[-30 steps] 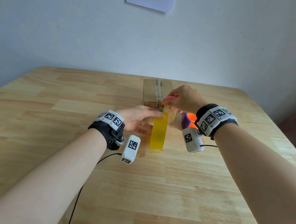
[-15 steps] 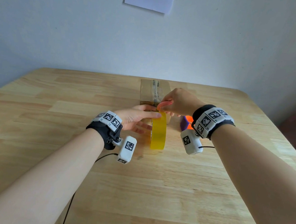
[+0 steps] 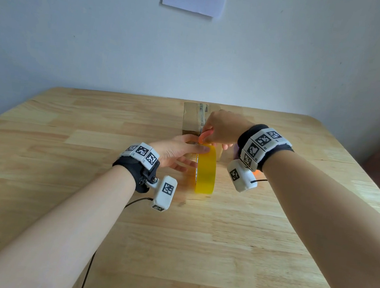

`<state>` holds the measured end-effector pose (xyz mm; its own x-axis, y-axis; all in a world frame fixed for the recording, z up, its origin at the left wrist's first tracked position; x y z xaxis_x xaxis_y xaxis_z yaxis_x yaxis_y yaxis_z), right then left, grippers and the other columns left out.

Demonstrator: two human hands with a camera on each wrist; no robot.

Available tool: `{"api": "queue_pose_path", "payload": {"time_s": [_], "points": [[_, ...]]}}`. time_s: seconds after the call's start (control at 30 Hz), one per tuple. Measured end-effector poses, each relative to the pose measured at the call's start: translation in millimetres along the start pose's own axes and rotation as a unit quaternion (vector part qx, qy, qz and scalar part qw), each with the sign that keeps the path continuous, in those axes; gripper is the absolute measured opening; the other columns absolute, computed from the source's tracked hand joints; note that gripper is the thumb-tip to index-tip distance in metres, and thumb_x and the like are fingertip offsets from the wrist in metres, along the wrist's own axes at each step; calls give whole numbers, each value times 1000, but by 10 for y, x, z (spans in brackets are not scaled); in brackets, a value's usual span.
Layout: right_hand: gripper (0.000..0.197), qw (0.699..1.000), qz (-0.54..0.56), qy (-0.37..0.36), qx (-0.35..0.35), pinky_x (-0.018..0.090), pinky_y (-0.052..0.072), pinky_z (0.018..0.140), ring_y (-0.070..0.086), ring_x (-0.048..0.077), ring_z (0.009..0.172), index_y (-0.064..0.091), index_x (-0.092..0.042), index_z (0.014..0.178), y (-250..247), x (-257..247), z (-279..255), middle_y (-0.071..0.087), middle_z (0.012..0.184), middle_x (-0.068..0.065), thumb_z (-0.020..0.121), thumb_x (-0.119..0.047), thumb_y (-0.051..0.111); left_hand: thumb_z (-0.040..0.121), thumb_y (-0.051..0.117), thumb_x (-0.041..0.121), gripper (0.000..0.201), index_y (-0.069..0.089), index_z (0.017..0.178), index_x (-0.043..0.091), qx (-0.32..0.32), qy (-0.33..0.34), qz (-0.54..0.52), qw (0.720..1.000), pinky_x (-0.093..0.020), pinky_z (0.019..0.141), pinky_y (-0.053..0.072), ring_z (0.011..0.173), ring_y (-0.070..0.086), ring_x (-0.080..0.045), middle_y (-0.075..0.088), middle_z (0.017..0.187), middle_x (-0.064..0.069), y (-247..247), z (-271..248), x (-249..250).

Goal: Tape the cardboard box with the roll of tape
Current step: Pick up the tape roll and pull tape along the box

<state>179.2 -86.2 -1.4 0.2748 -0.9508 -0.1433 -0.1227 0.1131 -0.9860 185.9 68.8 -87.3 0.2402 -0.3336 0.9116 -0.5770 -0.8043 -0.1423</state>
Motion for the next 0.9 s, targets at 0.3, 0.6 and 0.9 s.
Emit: {"api": "queue_pose_path", "payload": {"time_s": [0.3,0.6,0.9], "points": [[15,998,-59,11,-9,21,49,50,64,1,45,77,-33,98,-32,-111,76,72,64,-12,91,-43,68,79,84,45,62,57,134,36,5,2,17,1000,-37,77,55,89,74,-18,67,133,2,-10,-28,31],[17,999,-25,23,-30,21,49,47,59,0,39,79,-30,99,-30,-6,89,74,63,-8,91,-40,69,83,81,43,58,57,136,35,0,-2,32,999,-34,75,56,86,74,-15,67,131,6,21,-85,93],[14,997,-36,49,-39,22,49,50,63,6,48,79,-22,88,-31,208,-78,75,64,-4,87,-33,72,83,82,37,66,47,139,38,13,-17,31,999,-30,64,52,65,74,-14,74,113,0,5,-64,117]]}}
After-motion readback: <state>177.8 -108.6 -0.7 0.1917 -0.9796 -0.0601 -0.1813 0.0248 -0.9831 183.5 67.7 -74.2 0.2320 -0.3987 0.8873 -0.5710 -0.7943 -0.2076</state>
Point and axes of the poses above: each hand's wrist, its own z-axis towards the middle knuckle, its own y-axis out of the palm, x = y × z, the point moved 3 cm from there along z, towards the middle knuckle
